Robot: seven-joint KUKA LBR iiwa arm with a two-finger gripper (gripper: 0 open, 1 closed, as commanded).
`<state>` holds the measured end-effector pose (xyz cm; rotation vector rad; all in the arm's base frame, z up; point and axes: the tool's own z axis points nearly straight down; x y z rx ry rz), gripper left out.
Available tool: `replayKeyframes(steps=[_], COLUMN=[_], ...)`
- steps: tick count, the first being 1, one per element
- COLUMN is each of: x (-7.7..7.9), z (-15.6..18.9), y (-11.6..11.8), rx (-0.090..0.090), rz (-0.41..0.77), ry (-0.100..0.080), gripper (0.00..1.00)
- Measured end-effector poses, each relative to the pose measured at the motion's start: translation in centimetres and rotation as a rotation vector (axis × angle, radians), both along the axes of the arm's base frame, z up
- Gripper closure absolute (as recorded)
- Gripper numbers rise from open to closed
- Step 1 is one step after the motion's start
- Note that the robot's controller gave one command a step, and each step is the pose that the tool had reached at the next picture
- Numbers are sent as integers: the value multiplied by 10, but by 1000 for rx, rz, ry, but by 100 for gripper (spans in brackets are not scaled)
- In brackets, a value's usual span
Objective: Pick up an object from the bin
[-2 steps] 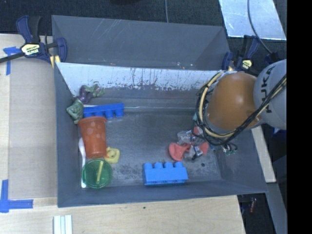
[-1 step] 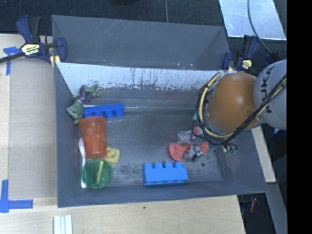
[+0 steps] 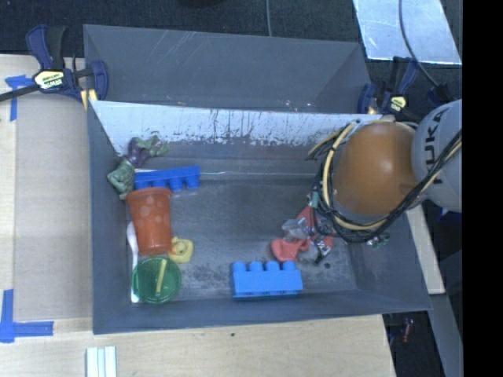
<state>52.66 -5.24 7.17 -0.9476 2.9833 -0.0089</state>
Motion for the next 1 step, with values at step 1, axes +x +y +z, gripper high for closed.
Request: replayKeyframes(steps=[1], x=[19], z=[65], y=[-13], rx=[1], rz=[115], ry=[5], gripper=[100])
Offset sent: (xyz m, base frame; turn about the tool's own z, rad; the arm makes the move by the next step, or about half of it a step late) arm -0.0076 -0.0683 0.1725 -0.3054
